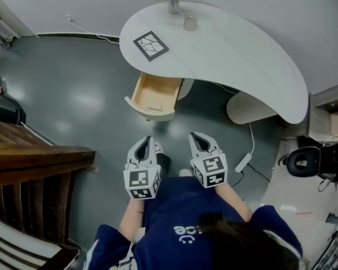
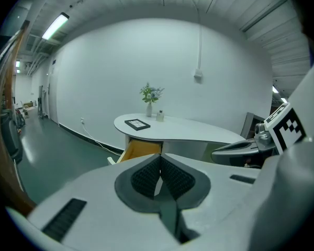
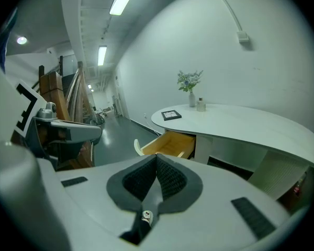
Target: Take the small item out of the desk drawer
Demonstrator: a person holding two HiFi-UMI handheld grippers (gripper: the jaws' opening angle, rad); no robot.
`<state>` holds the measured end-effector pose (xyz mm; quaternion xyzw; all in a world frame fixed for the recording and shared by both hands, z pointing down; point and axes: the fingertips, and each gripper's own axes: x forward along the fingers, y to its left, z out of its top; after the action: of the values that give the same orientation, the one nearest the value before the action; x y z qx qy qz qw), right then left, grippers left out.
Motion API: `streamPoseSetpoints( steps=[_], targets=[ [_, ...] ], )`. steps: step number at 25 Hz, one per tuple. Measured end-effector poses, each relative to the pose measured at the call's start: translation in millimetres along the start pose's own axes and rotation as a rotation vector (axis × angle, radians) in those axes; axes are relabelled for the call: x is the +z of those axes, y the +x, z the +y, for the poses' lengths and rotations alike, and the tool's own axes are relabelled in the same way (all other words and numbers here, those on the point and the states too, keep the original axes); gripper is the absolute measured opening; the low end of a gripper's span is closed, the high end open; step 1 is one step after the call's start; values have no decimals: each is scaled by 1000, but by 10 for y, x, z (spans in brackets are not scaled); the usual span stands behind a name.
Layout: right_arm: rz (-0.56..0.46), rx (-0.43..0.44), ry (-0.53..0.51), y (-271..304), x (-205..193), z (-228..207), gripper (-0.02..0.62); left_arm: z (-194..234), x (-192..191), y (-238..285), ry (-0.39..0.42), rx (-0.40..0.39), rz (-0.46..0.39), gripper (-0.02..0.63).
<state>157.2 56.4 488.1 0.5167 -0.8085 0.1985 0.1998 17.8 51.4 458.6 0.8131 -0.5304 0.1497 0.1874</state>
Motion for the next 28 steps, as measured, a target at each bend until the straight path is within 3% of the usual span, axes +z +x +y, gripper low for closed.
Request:
streamPoseSetpoints(
  steps=[16,24,28],
  targets=[
    [45,-75,7,884,477,296,8,986,299,742,-11,-154,57,3],
    [74,-41,-38,985,603,385,9,1063,390,805,-52,-188,26,3],
    [78,8,-54,1062,686,391,9,1123,406,819,-74,-142,24,3]
  ],
)
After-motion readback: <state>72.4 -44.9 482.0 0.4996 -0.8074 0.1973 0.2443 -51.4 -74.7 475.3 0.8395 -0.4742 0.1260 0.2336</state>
